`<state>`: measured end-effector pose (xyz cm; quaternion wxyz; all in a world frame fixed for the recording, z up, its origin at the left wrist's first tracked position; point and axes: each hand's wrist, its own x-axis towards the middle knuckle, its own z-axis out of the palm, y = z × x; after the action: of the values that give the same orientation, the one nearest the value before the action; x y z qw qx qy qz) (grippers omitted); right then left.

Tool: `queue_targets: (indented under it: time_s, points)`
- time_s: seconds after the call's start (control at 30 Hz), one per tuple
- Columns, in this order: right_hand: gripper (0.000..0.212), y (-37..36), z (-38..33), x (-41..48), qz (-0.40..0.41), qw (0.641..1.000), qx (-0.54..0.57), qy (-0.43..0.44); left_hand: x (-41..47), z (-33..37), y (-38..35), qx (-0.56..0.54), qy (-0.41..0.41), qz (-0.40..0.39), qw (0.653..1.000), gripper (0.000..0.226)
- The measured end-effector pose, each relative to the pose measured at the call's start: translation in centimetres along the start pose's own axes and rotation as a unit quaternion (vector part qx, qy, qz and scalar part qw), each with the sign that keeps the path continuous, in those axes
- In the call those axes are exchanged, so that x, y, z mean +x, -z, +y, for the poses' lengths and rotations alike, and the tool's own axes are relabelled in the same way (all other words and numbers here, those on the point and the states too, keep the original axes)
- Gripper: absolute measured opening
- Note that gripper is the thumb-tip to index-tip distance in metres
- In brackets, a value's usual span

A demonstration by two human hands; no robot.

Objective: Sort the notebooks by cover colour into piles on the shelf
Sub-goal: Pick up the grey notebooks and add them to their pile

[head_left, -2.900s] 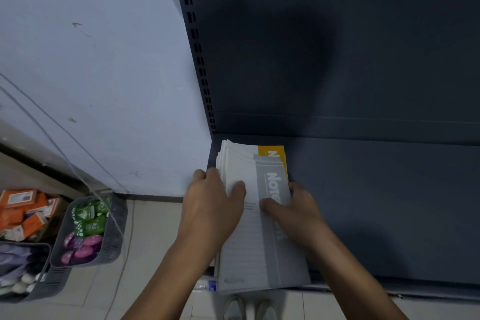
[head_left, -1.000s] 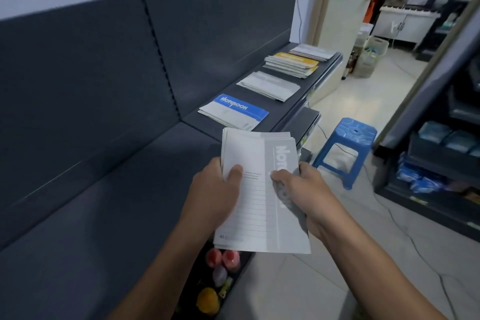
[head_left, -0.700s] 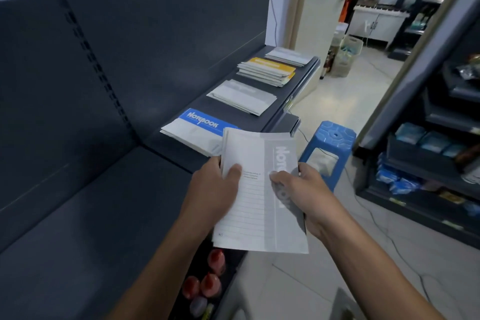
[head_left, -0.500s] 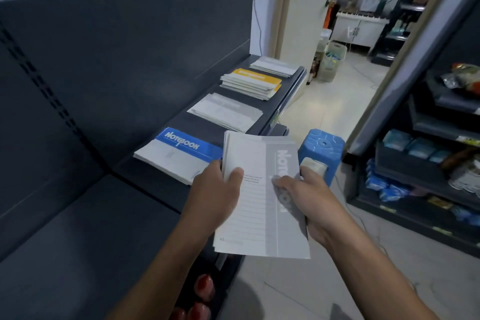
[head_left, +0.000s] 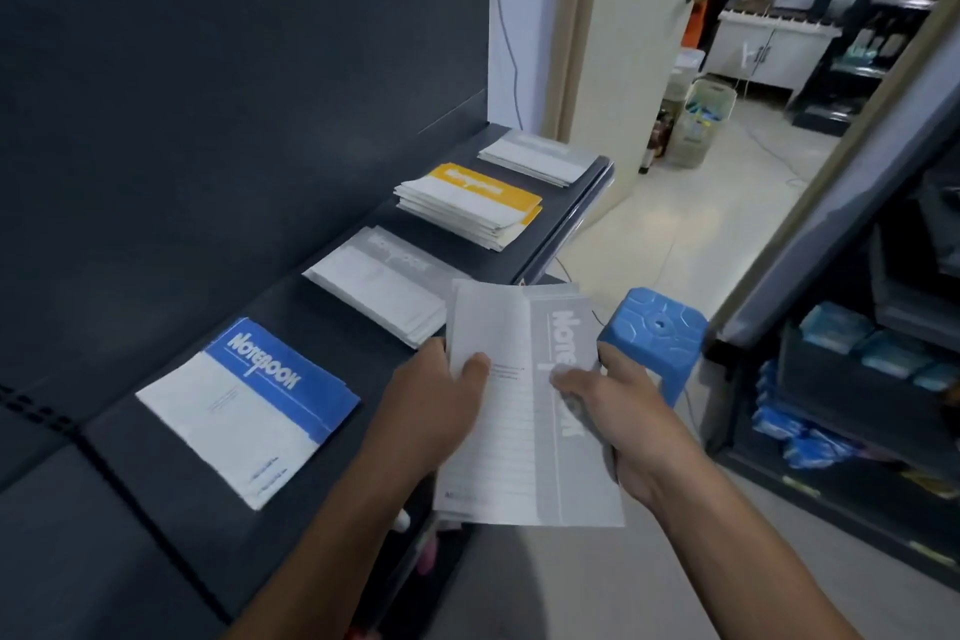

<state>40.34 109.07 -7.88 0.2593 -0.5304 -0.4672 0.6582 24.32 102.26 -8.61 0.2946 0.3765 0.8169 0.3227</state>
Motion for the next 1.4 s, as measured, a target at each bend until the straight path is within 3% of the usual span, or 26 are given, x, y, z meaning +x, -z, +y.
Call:
queue_targets:
  time_s: [0.23, 0.43, 0.73, 0.93, 1.27, 1.4]
  points:
    - [0.031, 1.2, -3.7, 8.1, -0.071, 0.996, -0.056, 0.002, 4.9, 2.5, -1.1, 0.01, 0.05, 0.04, 0.998, 0.032]
    - [0.031, -2.4, -7.3, 15.2, -0.135, 0.98, -0.141, 0.029, 10.3, 2.9, 1.3, 0.125, 0.106, 0.069, 0.984, 0.039]
    - [0.035, -8.7, -11.6, 23.0, -0.261, 0.919, -0.277, 0.106, 15.0, 1.5, 3.7, 0.032, 0.212, 0.152, 0.965, 0.045]
    - [0.014, -13.2, -13.0, 26.7, -0.287, 0.884, -0.344, 0.134, 16.8, 1.1, 4.1, 0.015, 0.279, 0.23, 0.932, 0.042]
    - [0.013, -16.5, -11.3, 30.4, -0.367, 0.727, -0.538, 0.217, 18.6, -2.2, 2.4, 0.102, 0.384, 0.265, 0.879, 0.035]
    - [0.014, -17.1, -11.0, 30.4, -0.365, 0.693, -0.576, 0.234, 19.1, -2.7, 2.0, 0.128, 0.387, 0.265, 0.874, 0.037]
